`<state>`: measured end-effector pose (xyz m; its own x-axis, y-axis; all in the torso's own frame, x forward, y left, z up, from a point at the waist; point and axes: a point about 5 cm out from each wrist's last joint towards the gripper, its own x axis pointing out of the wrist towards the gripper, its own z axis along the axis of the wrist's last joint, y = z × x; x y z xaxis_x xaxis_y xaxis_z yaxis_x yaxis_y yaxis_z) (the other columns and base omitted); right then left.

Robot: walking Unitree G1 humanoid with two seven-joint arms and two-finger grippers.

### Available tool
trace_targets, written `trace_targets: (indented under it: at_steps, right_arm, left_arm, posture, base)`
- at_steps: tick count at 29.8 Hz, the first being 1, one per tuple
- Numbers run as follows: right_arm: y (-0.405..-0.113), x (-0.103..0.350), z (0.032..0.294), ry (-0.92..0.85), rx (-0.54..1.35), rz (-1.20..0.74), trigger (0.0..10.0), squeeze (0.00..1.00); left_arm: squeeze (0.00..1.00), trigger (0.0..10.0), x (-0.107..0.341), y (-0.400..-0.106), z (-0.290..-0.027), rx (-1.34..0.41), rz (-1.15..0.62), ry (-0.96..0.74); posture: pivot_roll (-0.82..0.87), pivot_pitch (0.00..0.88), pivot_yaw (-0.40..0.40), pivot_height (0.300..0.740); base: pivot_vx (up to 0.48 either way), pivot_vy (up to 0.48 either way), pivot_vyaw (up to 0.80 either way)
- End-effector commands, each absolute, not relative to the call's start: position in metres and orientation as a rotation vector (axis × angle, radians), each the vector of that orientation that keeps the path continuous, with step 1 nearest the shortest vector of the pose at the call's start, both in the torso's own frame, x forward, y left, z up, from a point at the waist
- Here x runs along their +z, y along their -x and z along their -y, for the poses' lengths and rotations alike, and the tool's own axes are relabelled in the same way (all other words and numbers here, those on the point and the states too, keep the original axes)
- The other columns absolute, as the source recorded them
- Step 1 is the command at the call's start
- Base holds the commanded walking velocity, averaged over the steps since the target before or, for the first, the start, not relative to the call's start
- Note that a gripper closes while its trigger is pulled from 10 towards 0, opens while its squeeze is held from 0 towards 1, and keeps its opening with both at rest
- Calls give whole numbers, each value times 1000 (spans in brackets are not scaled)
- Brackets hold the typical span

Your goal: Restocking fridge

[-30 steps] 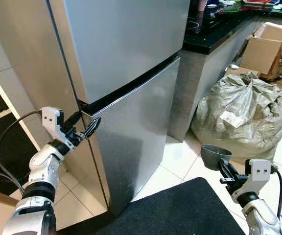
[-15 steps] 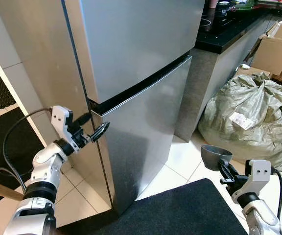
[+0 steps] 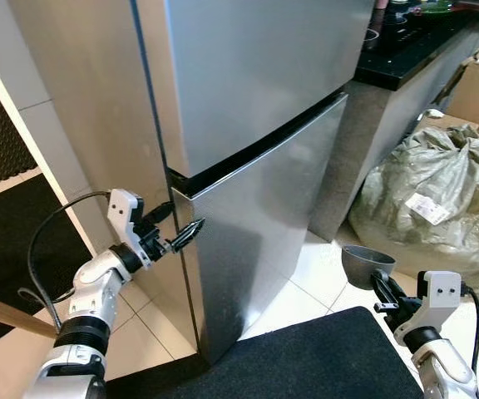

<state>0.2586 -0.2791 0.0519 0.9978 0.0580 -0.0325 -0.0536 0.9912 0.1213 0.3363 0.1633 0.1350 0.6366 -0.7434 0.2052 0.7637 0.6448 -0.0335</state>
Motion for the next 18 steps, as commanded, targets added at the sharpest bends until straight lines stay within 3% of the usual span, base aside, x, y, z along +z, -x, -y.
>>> trace_targets:
  at_steps: [1,18]
  right_arm:
    - [-257,51,279,-124,52,-36,10000,0]
    - [-257,51,275,-129,59,-33,10000,0]
  left_arm:
    - [0,10000,125,-330,-136,-988,131,120]
    - [0,10000,128,-331,-97,-993,167,145]
  posture:
    - [-164,63,42,740]
    - [-164,64,44,740]
  base:
    - [0,0,0]
    - [0,0,0]
